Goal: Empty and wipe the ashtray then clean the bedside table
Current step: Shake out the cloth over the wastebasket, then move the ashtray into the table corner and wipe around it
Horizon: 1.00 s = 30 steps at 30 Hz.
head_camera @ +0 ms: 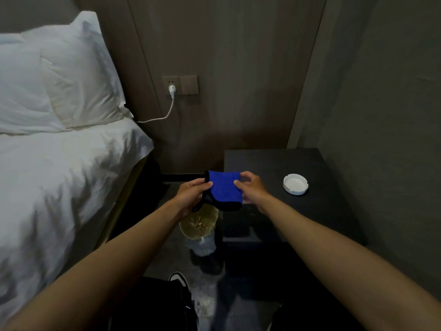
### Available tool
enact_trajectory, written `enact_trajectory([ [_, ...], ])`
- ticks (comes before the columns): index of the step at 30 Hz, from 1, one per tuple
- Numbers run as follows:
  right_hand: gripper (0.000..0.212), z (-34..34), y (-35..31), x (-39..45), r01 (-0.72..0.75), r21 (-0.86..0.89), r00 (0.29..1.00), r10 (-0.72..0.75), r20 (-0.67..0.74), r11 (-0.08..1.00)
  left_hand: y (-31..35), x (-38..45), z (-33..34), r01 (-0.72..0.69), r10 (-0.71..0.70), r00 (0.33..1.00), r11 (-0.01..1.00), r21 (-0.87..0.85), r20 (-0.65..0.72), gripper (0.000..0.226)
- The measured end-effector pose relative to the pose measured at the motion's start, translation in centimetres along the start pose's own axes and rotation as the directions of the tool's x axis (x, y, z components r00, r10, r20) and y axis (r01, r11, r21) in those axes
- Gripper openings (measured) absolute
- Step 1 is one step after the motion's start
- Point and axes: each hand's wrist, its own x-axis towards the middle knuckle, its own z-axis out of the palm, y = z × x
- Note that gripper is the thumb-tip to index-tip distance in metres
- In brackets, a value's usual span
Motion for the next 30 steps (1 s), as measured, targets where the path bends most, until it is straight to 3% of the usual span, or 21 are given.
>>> enact_trajectory([
  [6,0.028,-2.9,0.9,1.6,-0.014,0.019,1.0,0.014,-0.016,1.0,-0.1,2.4,3.7,0.094,-0.094,0.993,0.996,0.002,0.066,0.033],
  [9,0.026,-4.5,1.7,2.5,-0.031,0.05,0.999,0.033,-0.04,0.998,-1.1,4.1,5.7,0.12,-0.117,0.986,0.993,-0.016,0.119,0.046],
  [13,0.021,-7.2,3.0,3.7,-0.052,0.078,0.994,0.059,-0.09,0.996,-1.1,5.9,8.5,0.169,-0.158,0.974,0.984,-0.054,0.163,0.045],
  [16,0.02,-9.5,4.5,4.7,-0.07,0.024,0.989,0.072,-0.127,0.997,-1.1,6.6,10.7,0.226,-0.206,0.947,0.972,-0.057,0.245,0.042],
  [23,0.013,-13.4,7.8,6.5,-0.072,-0.07,0.952,0.048,-0.303,0.995,-3.1,9.4,16.2,0.239,-0.265,0.939,0.961,0.141,0.217,0.053],
  [30,0.02,-16.4,10.1,7.5,-0.2,-0.278,0.865,0.037,-0.5,0.94,-4.2,11.8,20.2,0.263,-0.283,0.938,0.957,0.123,0.2,0.035],
])
